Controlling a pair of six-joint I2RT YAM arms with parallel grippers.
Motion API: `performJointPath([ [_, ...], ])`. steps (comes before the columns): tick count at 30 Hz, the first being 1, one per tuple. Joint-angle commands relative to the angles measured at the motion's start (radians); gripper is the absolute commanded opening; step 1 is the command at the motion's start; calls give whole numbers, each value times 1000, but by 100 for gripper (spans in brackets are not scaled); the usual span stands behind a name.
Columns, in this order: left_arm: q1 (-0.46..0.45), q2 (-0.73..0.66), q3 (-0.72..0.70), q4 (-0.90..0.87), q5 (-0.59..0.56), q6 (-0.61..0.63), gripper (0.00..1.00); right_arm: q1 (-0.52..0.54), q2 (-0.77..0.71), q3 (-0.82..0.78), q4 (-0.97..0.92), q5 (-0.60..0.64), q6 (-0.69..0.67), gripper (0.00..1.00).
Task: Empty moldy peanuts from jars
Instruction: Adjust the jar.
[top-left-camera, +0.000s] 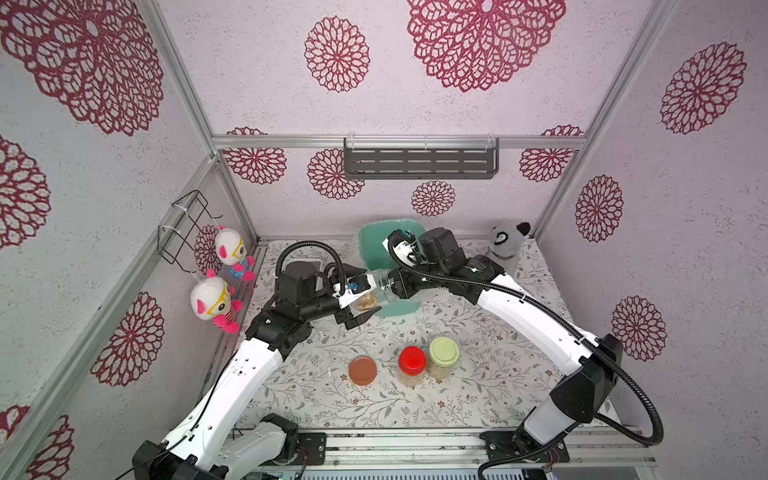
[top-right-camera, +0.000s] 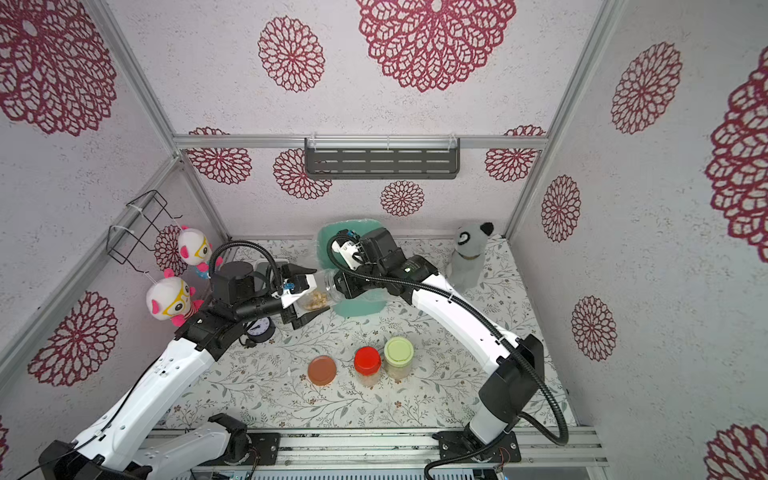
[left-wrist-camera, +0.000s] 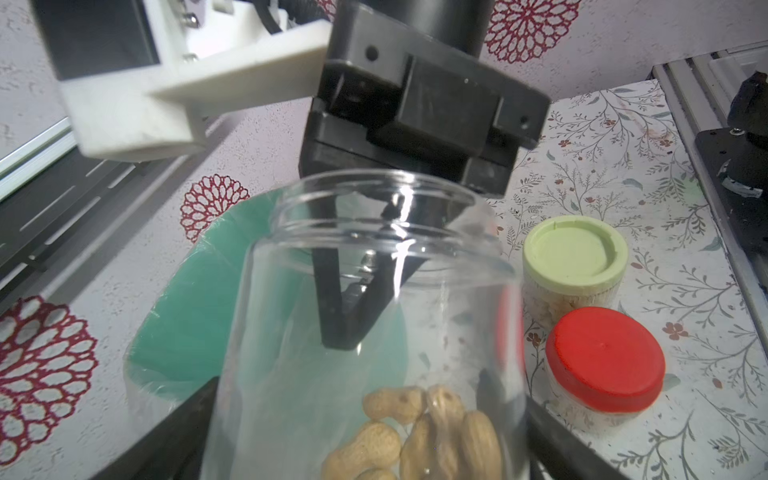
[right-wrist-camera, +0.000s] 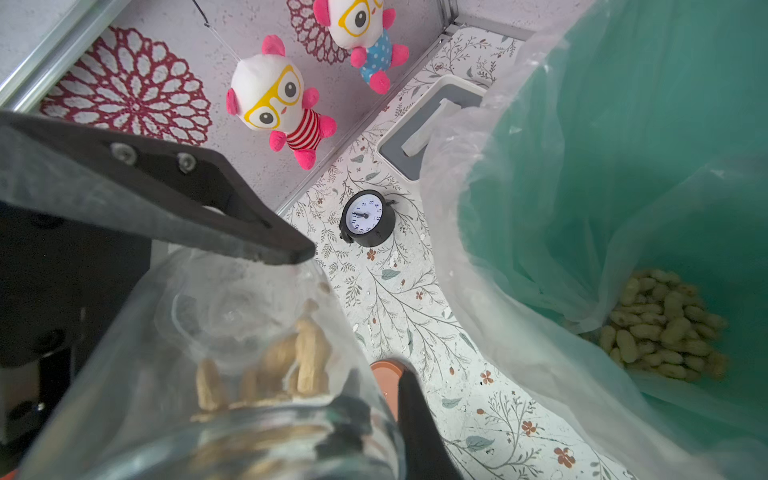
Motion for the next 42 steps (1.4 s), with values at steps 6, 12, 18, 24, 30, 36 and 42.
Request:
performJointPath([
  [6,20,-4,-7,30,-15,3,97,-1,-65,39,15,-32,10,0],
  [12,19,16,8,33,2,5,96,-1,-57,41,16,-47,17,0],
  [18,19,17,21,5,-14,33,76,-1,-61,41,16,-48,12,0],
  [24,20,12,26,-8,-25,39,61,-1,-51,48,15,-69,11,0],
  [30,19,12,25,-8,-52,45,25,-1,-59,52,15,-68,7,17],
  [36,36,7,30,1,-107,58,0,-14,-142,-40,100,17,39,69],
  [42,54,22,73,-8,-103,64,0,-38,-237,-148,185,59,68,84],
])
